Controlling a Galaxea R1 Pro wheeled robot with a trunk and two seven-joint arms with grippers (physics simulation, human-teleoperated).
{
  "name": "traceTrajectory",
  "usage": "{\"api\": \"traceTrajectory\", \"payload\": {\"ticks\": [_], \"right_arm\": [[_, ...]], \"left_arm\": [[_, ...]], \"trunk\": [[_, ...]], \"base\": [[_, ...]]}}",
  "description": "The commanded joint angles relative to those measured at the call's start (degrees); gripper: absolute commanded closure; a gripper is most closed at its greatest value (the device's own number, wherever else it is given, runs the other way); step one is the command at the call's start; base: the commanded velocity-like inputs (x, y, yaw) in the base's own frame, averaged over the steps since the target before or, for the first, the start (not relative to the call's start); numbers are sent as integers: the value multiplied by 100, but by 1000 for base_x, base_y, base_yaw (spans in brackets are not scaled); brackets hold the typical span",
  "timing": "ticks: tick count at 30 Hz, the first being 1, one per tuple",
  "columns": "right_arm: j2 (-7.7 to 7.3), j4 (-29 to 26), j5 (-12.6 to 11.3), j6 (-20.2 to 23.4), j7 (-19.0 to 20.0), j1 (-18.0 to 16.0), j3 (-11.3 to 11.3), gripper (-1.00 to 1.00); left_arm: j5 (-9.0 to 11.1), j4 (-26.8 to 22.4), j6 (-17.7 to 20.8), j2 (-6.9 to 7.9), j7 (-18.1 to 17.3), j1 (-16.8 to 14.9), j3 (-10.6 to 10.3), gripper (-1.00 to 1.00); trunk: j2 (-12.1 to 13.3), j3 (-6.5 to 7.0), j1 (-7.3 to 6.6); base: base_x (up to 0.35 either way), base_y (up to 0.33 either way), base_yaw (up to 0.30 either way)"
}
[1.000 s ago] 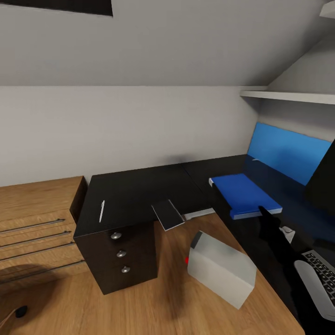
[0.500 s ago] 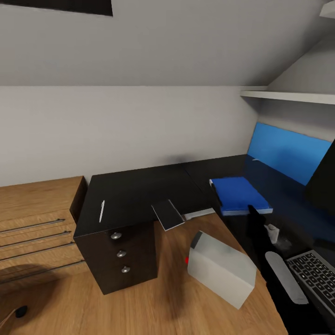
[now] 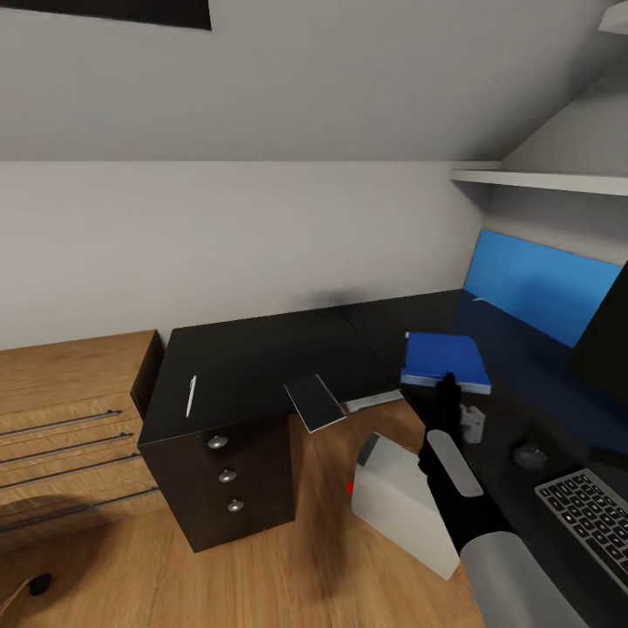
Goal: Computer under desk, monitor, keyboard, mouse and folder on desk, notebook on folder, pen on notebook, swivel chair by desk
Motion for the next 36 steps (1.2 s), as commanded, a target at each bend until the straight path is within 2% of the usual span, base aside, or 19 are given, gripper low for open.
{"api": "traceTrajectory", "payload": {"ticks": [1, 4, 11, 36], "right_arm": [[64, 17, 82, -106, -41, -4, 7, 100], [153, 140, 179, -197, -18, -3, 6, 100], [228, 228, 221, -241, 22, 8, 6, 100], [226, 237, 185, -221, 24, 21, -12, 100]], "left_arm": [[32, 1, -12, -2, 34, -3, -50, -100], [32, 1, -12, -5, 34, -3, -50, -100], [32, 1, -23, 1, 34, -3, -50, -100], [31, 1, -49, -3, 34, -3, -50, -100]], "trunk": [[-3, -5, 0], [-3, -5, 0], [-3, -5, 0], [-3, -5, 0]], "base": [[0, 0, 0], [0, 0, -13], [0, 0, -156], [9, 0, -86]]}}
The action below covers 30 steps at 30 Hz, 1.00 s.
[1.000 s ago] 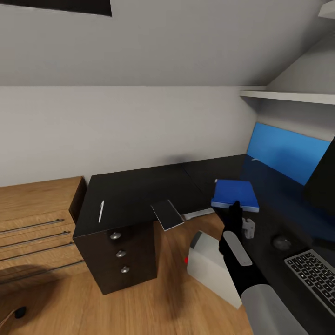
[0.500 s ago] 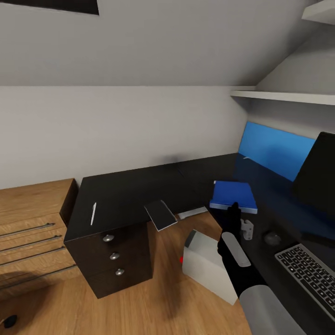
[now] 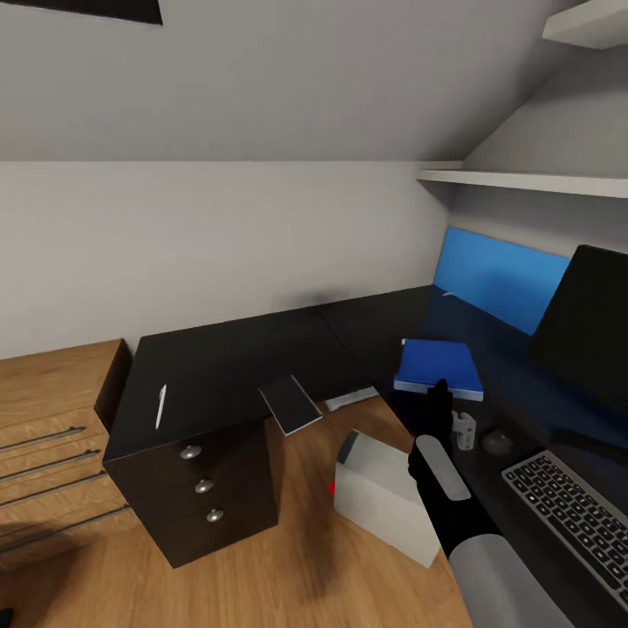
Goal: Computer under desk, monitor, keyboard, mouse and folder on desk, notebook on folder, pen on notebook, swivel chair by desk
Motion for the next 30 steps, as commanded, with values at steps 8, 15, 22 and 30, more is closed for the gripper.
{"api": "traceTrajectory", "payload": {"ticks": [8, 15, 22, 30], "right_arm": [[-16, -8, 3, -4, -45, 4, 9, 100], [-39, -12, 13, 1, -47, 5, -3, 100], [-26, -8, 6, -2, -39, 5, -4, 100], [-2, -14, -4, 4, -43, 5, 8, 100]], "left_arm": [[34, 1, -15, 3, 33, -3, -51, -100], [39, 1, -12, 4, 33, -3, -51, -100], [41, 1, -16, 4, 33, -3, -51, -100], [41, 1, -14, 4, 33, -3, -51, -100]], "trunk": [[-3, -5, 1], [-3, -5, 1], [-3, -5, 1], [-3, -5, 1]], "base": [[181, -28, -5], [38, -115, 0], [4, -17, -52], [0, -1, -40]]}}
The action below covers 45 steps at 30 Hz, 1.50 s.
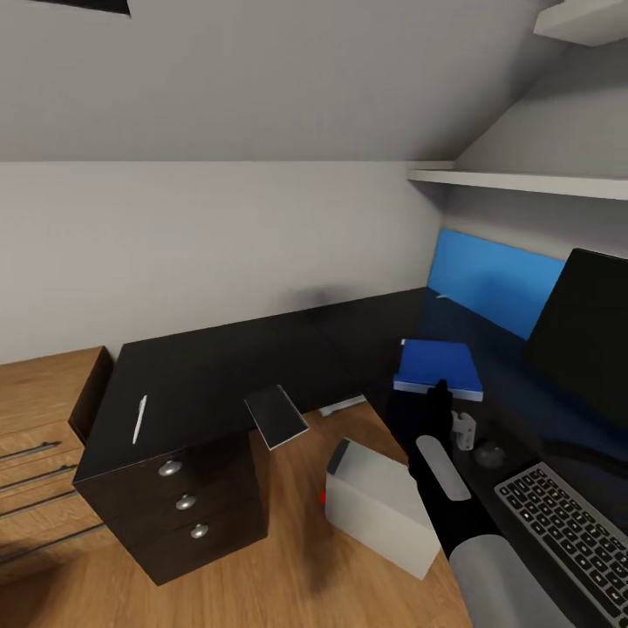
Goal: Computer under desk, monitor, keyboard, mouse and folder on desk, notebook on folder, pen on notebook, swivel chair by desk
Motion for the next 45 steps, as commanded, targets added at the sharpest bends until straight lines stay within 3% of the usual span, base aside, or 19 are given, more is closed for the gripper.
{"api": "traceTrajectory", "payload": {"ticks": [1, 13, 20, 24, 33, 45], "right_arm": [[0, -6, 2, -27, -38, -3, 18, 100], [-5, -23, 49, -84, 130, -3, 14, 100], [2, -17, 11, -74, 1364, 41, 13, 100], [3, -16, 3, -58, 1607, 63, 13, 100], [-8, -15, -135, -28, 1567, 91, 8, 100], [-14, -15, -148, -10, 1321, 95, 13, 100]], "left_arm": [[30, 1, -12, 0, 34, -3, -50, -100], [35, -14, -17, 0, 47, -3, -51, -100], [40, -29, -12, -7, 57, -3, -42, -100], [40, -33, 0, -3, 59, -3, -42, -100], [40, -34, 18, -6, 53, -3, -42, -100], [40, -34, 18, -9, 59, -3, -42, -100]], "trunk": [[-3, -5, 0], [-3, -5, 0], [-3, -5, 0], [-163, -77, 88], [-524, -239, 285], [-1006, -454, 549]], "base": [[0, 0, -3], [0, 0, 0], [0, 0, 0], [0, 0, 0], [0, 0, 0], [0, 0, 0]]}}
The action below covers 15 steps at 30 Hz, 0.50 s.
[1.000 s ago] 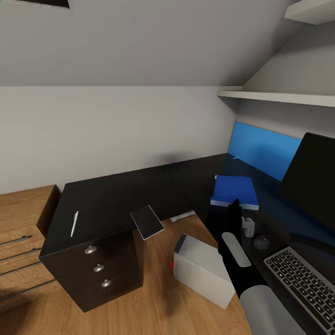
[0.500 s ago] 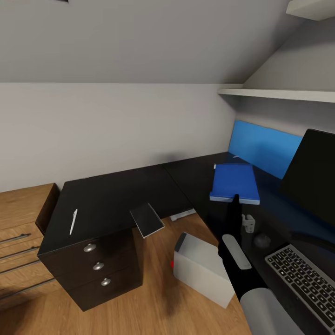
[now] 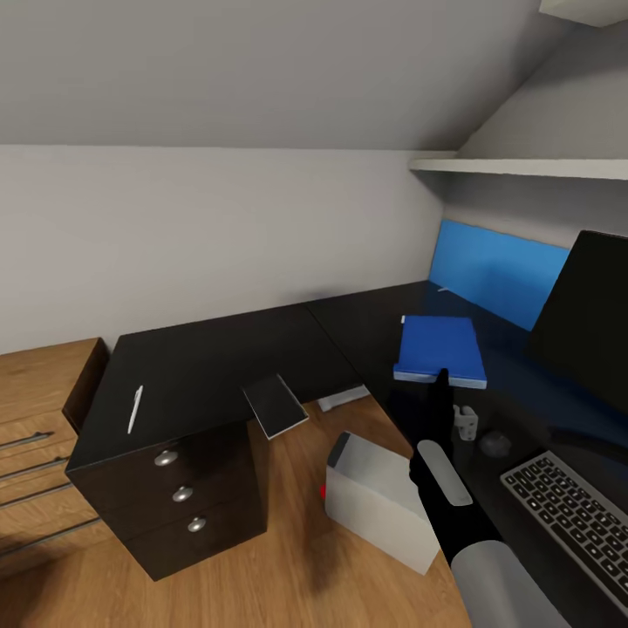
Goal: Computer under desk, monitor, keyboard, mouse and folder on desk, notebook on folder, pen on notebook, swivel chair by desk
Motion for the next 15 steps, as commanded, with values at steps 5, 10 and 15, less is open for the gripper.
{"api": "traceTrajectory", "payload": {"ticks": [5, 10, 15], "right_arm": [[-2, 2, -55, -25, 32, -2, 13, 100], [-2, 2, -54, -18, 26, -5, 13, 100], [-2, 2, -54, -16, -212, -2, 13, 100]], "left_arm": [[30, 1, -11, 1, 34, -3, -51, -100], [30, 1, -11, 7, 36, -3, -51, -100], [37, 1, -4, 7, 34, -3, -51, -100]], "trunk": [[-205, -95, 110], [-405, -185, 220], [-525, -239, 286]], "base": [[0, 0, 0], [0, 0, 0], [0, 0, 0]]}}
